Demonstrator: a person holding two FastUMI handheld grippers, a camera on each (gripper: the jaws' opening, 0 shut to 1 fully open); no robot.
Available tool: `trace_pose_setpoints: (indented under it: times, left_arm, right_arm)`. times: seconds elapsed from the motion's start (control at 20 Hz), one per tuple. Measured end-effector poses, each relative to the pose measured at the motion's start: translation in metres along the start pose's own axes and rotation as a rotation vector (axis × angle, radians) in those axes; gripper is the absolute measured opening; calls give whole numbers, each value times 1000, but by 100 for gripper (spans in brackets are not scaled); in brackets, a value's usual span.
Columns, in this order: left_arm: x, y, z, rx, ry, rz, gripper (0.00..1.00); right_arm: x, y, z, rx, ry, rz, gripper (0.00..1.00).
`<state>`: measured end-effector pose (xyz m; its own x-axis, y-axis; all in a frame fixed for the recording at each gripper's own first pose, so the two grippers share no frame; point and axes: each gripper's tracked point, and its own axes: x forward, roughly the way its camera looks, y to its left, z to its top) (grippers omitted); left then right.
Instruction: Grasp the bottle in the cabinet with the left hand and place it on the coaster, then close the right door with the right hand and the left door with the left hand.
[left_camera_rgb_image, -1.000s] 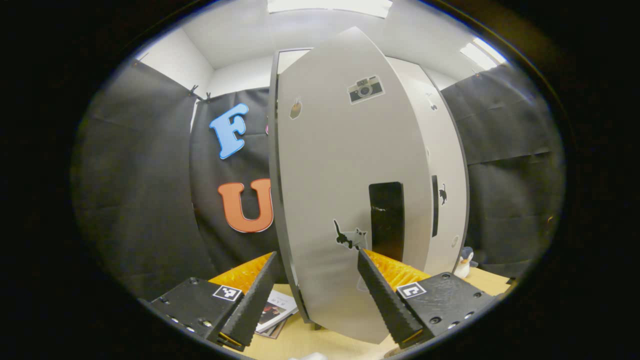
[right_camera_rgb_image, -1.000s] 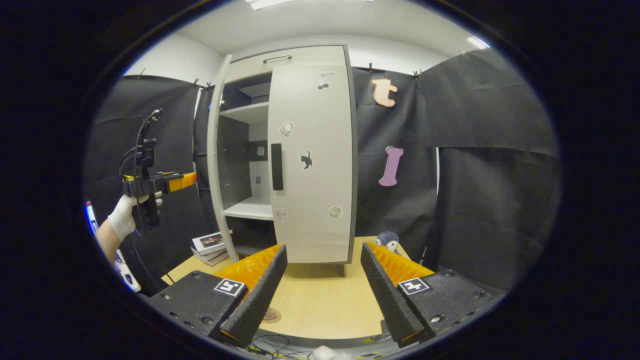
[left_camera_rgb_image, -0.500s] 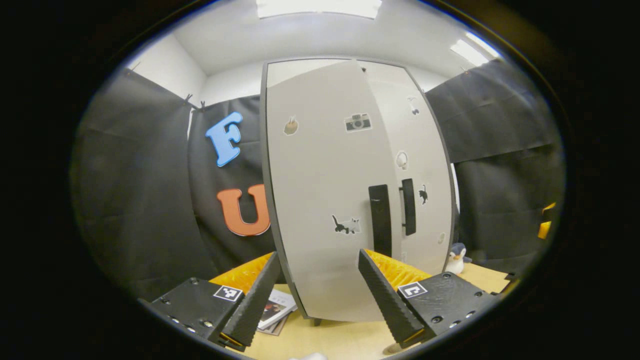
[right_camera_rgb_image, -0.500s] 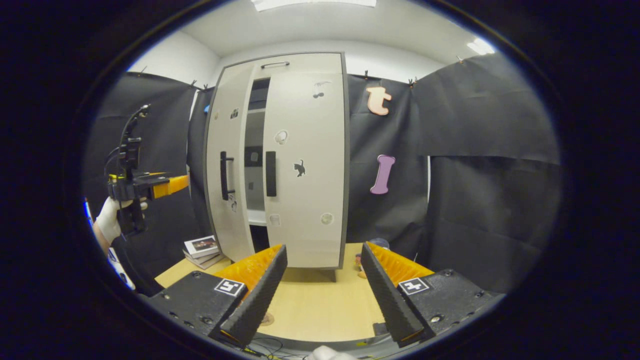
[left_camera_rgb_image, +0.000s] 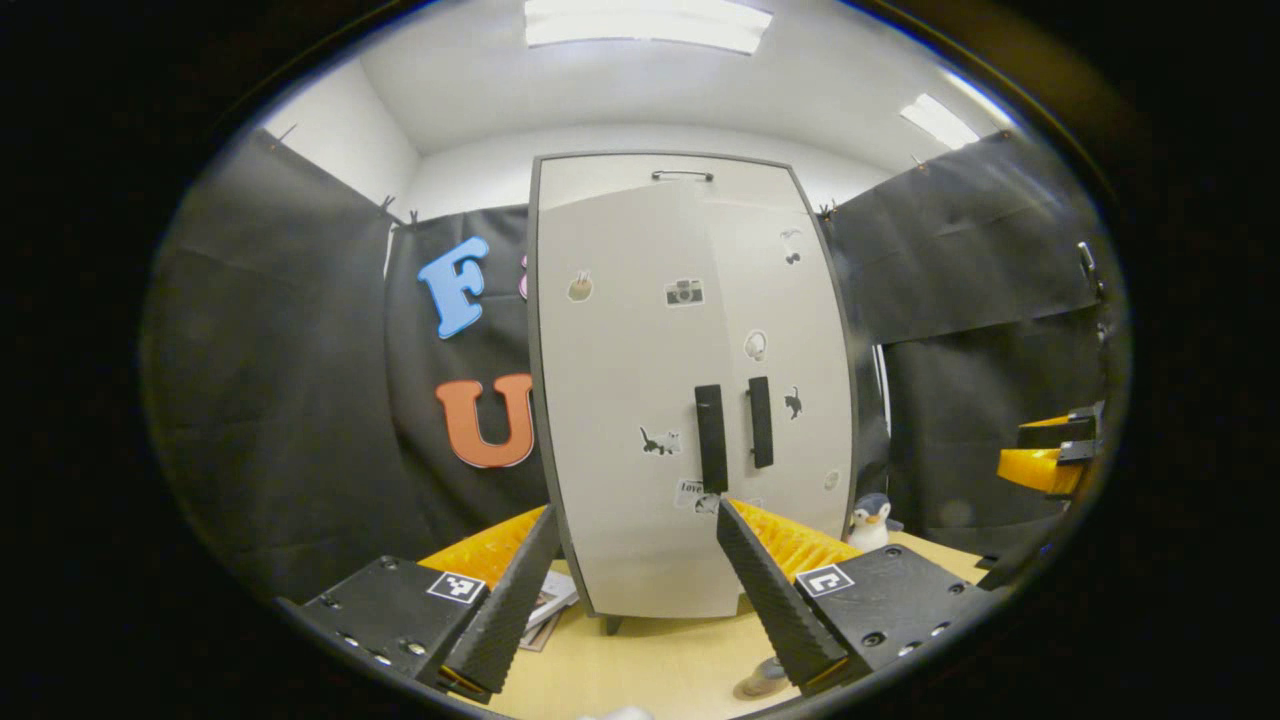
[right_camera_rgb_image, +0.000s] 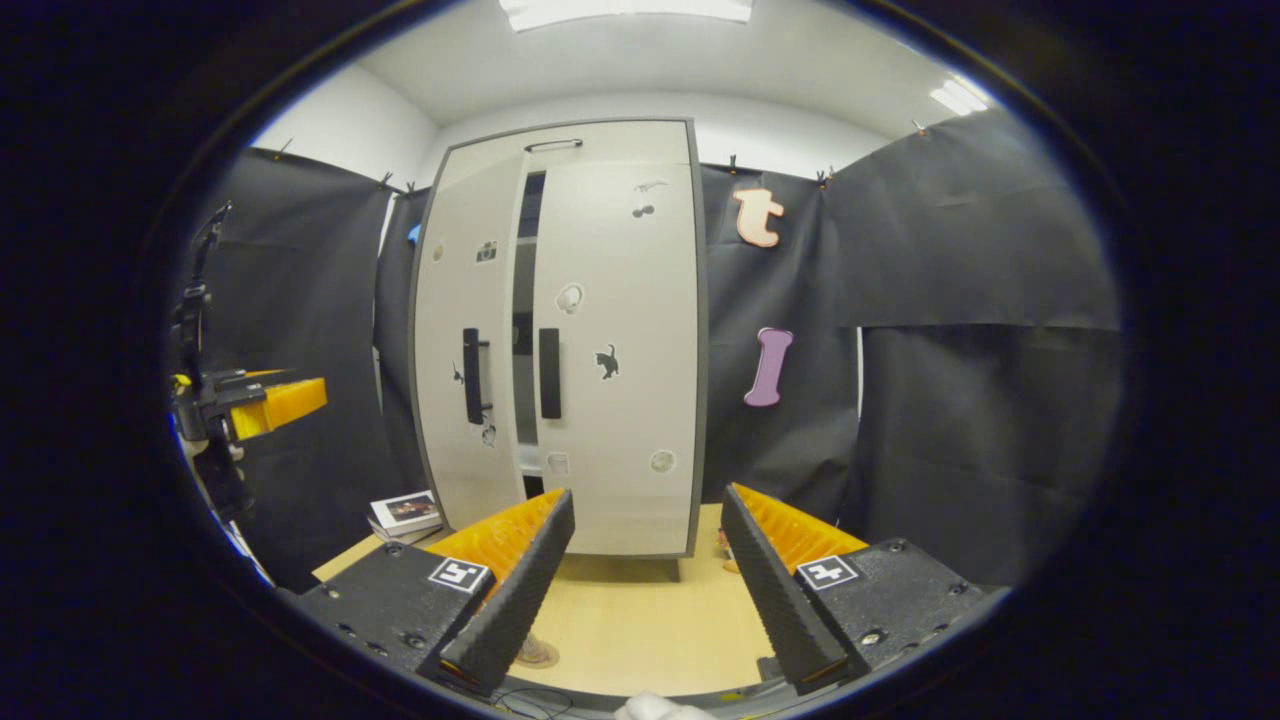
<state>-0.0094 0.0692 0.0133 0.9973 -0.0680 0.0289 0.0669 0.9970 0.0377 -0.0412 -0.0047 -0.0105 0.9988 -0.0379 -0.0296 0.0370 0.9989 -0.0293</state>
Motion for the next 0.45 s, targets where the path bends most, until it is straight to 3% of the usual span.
trace_pose_setpoints:
  times: [0.45]
  left_arm:
    - [-32, 12, -49, -34, 92, 91, 97]
  right_arm:
    - [11, 10, -7, 4, 1, 8, 97]
